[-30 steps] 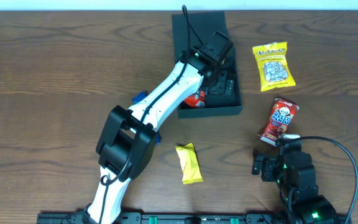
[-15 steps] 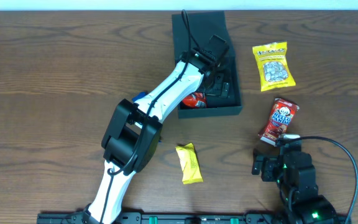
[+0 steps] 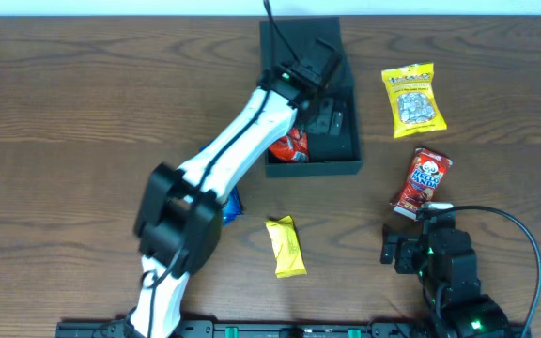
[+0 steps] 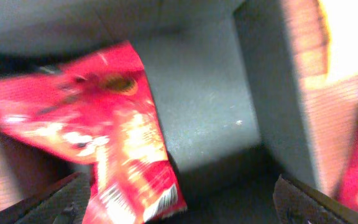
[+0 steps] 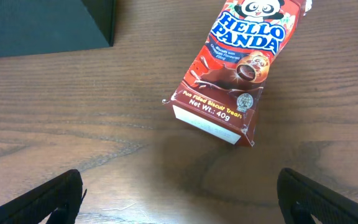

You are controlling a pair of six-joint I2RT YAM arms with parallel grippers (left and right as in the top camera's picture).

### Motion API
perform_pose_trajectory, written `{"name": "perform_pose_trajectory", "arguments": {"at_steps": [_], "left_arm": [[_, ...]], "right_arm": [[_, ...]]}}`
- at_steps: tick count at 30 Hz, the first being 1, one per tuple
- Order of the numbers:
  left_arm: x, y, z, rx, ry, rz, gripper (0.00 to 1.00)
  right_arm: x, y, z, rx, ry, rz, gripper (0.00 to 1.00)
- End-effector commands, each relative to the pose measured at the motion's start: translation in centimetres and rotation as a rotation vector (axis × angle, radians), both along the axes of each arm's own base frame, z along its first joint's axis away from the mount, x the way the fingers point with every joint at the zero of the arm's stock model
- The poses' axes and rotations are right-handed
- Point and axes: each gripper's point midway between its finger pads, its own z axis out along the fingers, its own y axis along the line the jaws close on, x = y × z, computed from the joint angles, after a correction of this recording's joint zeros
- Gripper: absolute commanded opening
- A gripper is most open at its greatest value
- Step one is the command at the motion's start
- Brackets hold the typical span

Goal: Pack container

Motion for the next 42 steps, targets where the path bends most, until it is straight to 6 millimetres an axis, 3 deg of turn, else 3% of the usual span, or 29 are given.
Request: {"name": "perform_pose_trajectory", "arguments": {"at_steps": [1, 4, 9, 19, 32, 38, 42], "left_arm": [[0.5, 1.3, 6.1, 0.001, -0.145, -0.024, 0.95], [0.0, 3.1, 8.0, 0.056, -0.183, 0.003, 0.95], [-2.1, 8.5, 9.7, 0.263, -0.201, 0.078, 0.95], [-7.0, 12.5, 9.7, 0.247, -0.256, 0.079, 0.95], [-14.3, 23.3, 3.6, 0.274, -0.350, 0.262, 0.95], [-17.1, 24.2, 0.2, 0.217, -0.360, 0.153, 0.95], [-18.6, 24.8, -1.6, 0.153, -0.345, 0.168, 0.95]], "right_arm": [[0.0, -0.3, 0.0, 0.010, -0.002, -0.023, 0.99], [0.0, -0.3, 0.0, 0.010, -0.002, -0.023, 0.99], [0.0, -0.3, 0.0, 0.010, -0.002, -0.023, 0.99], [0.0, -0.3, 0.0, 0.010, -0.002, -0.023, 0.99], [0.0, -0.3, 0.0, 0.010, -0.002, -0.023, 0.99], [0.0, -0.3, 0.0, 0.010, -0.002, -0.023, 0.99], [0.0, -0.3, 0.0, 0.010, -0.002, -0.023, 0.99]]}}
